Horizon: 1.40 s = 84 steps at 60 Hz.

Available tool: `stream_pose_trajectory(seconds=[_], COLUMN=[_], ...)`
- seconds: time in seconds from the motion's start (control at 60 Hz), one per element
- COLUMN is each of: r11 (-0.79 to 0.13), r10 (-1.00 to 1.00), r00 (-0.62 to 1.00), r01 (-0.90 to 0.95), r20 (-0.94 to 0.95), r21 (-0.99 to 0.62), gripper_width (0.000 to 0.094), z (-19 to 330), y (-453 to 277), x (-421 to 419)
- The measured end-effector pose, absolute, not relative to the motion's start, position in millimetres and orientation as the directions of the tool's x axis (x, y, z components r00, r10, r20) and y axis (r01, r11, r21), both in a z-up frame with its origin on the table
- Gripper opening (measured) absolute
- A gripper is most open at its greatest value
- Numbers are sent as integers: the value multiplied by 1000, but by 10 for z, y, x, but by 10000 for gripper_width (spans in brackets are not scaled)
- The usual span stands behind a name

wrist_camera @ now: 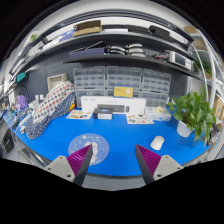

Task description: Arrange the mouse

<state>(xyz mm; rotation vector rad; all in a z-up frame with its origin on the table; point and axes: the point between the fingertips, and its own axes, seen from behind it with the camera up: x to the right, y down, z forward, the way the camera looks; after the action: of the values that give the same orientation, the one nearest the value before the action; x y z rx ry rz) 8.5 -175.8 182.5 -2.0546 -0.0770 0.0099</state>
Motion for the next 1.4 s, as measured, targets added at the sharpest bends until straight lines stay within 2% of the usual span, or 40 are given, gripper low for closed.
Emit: stream_pose_trajectory(seconds=[0.183,0.45,0.65,0.833,1.15,1.4], r11=[-507,-602,-650,-675,-713,-723], r10=[58,-32,-89,-68,24,96], r00=[998,999,996,998,999,994], r01=[52,13,-44,-43,-5,38], r20=[26,41,19,4,-31,-46], r21=[-861,-798,-759,-736,-702,-689], gripper_width=[874,872,857,854,867,816], z=[1304,594,277,120,-3,-13], y=[-1836,-1764,-1324,-725,49,421], x=[385,1453,2141,2410,2363,2148])
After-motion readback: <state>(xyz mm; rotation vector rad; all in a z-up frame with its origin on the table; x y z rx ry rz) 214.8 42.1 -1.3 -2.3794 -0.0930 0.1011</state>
